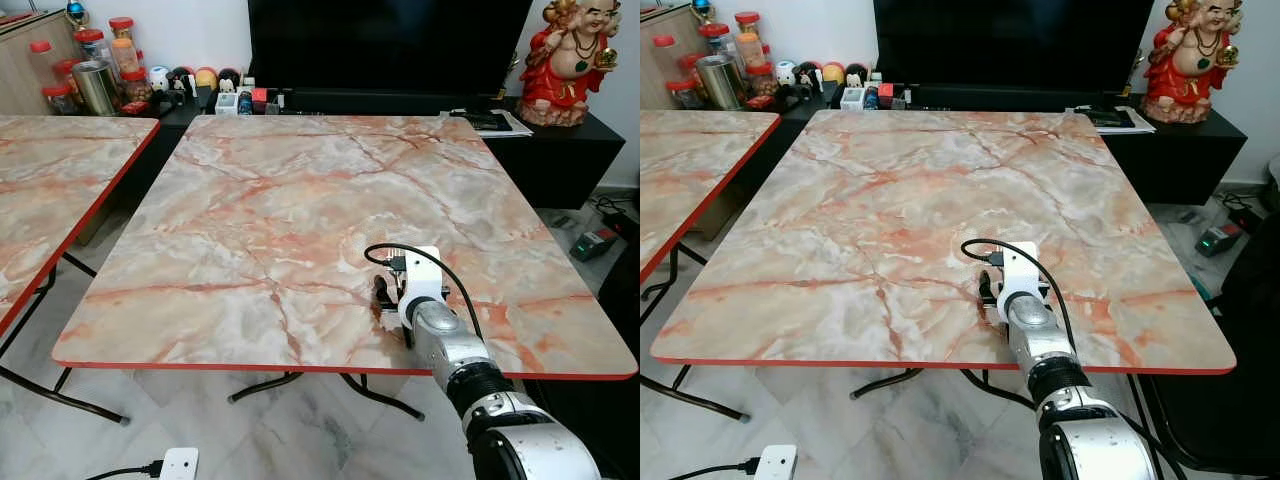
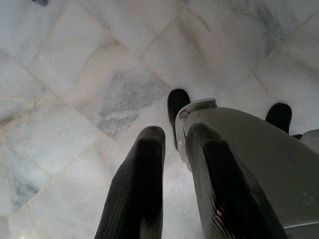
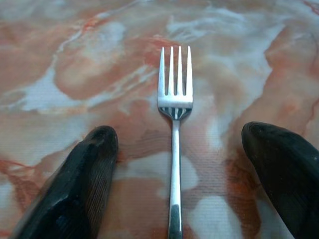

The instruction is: Setting the table

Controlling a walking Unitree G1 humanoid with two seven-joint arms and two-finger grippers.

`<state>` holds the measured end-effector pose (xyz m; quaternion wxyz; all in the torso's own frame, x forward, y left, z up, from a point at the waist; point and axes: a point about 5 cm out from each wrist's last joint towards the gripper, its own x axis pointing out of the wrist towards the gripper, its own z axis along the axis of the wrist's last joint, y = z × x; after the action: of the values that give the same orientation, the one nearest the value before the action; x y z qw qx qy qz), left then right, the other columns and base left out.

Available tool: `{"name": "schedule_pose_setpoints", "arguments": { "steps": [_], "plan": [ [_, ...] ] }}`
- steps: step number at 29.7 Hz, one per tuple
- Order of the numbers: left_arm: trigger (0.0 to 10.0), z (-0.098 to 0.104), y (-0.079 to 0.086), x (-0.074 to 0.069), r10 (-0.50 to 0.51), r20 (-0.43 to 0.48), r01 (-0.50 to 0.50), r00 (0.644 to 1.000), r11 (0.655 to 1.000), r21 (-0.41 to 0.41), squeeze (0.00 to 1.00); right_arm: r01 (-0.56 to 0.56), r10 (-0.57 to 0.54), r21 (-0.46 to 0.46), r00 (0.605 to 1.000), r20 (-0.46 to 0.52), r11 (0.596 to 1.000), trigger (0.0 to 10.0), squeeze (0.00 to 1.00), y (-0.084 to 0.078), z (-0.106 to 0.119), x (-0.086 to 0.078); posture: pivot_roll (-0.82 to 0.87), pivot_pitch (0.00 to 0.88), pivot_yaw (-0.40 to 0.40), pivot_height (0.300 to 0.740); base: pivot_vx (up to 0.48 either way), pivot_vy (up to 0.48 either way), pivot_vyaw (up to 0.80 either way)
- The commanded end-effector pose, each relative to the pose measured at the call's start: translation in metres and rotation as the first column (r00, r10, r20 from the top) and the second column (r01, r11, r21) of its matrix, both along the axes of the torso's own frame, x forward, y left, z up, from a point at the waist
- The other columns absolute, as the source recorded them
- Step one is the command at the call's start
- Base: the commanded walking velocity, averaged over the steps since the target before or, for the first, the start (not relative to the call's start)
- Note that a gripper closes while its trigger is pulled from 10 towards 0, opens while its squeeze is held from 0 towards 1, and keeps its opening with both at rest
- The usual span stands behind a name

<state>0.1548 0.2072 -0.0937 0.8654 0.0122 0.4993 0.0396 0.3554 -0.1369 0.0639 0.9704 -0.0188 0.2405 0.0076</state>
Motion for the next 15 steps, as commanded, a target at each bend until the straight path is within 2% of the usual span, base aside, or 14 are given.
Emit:
{"name": "schedule_pose_setpoints", "arguments": {
  "steps": [1, 6, 7, 8, 9, 10, 12, 13, 15],
  "plan": [
    [10.0, -0.0017, -0.0017, -0.0029, -0.001, -0.022, 0.001, 1.0, 1.0, 0.0, 0.0, 0.011, -0.011, 0.015, 1.0, 0.026, 1.0, 10.0, 0.0, 0.0009, 0.007, 0.0051, 0.05, 0.0, -0.032, 0.728, 0.0, 0.0, 0.0],
    [10.0, -0.002, -0.0021, -0.0031, 0.0, -0.027, 0.0, 1.0, 1.0, -0.001, 0.0, 0.015, -0.015, 0.023, 0.999, 0.028, 1.0, 10.0, 0.0, 0.0005, 0.0063, 0.005, 0.04, 0.0, -0.034, 0.728, 0.0, 0.0, 0.0],
    [10.0, -0.0021, -0.0022, -0.0032, 0.001, -0.029, -0.001, 1.0, 1.0, -0.002, 0.0, 0.015, -0.016, 0.033, 1.0, 0.026, 0.999, 9.6, 0.0, 0.0006, 0.0056, 0.0048, 0.04, 0.0, -0.034, 0.728, 0.0, 0.0, 0.0],
    [10.0, -0.0021, -0.0023, -0.0033, 0.002, -0.03, -0.002, 1.0, 1.0, -0.003, 0.0, 0.014, -0.015, 0.039, 1.0, 0.022, 0.999, 6.9, 0.0, 0.0008, 0.0052, 0.0047, 0.04, 0.0, -0.034, 0.728, 0.0, 0.0, 0.0],
    [10.0, -0.0021, -0.0023, -0.0033, 0.002, -0.03, -0.002, 1.0, 1.0, -0.003, 0.0, 0.014, -0.015, 0.039, 1.0, 0.022, 0.999, 6.9, 0.0, 0.0008, 0.0052, 0.0047, 0.04, 0.0, -0.034, 0.728, 0.0, 0.0, 0.0],
    [10.0, -0.0021, -0.0026, -0.0031, 0.003, -0.03, -0.003, 1.0, 1.0, -0.004, 0.0, 0.015, -0.016, 0.039, 1.0, 0.019, 0.999, 1.3, 0.0, 0.0005, 0.0049, 0.0048, 0.05, 0.0, -0.038, 0.728, 0.0, 0.0, 0.0],
    [10.0, -0.0021, -0.0027, -0.003, 0.004, -0.03, -0.004, 1.0, 1.0, -0.005, 0.0, 0.019, -0.019, 0.035, 1.0, 0.016, 0.999, 1.1, 0.0, 0.0001, 0.0046, 0.0047, 0.05, 0.0, -0.038, 0.728, 0.0, 0.0, 0.0],
    [10.0, -0.0021, -0.0028, -0.003, 0.004, -0.03, -0.004, 1.0, 1.0, -0.006, 0.0, 0.023, -0.023, 0.035, 1.0, 0.012, 0.999, 2.7, 0.0, -0.0002, 0.0039, 0.0043, 0.05, 0.0, -0.037, 0.728, 0.0, 0.0, 0.0],
    [10.0, -0.0022, -0.0029, -0.0031, 0.003, -0.03, -0.004, 1.0, 1.0, -0.007, 0.0, 0.024, -0.024, 0.035, 1.0, 0.012, 0.999, 1.5, 0.0, -0.0003, 0.0035, 0.0041, 0.05, 0.0, -0.037, 0.728, 0.0, 0.0, 0.0]
  ]
}}
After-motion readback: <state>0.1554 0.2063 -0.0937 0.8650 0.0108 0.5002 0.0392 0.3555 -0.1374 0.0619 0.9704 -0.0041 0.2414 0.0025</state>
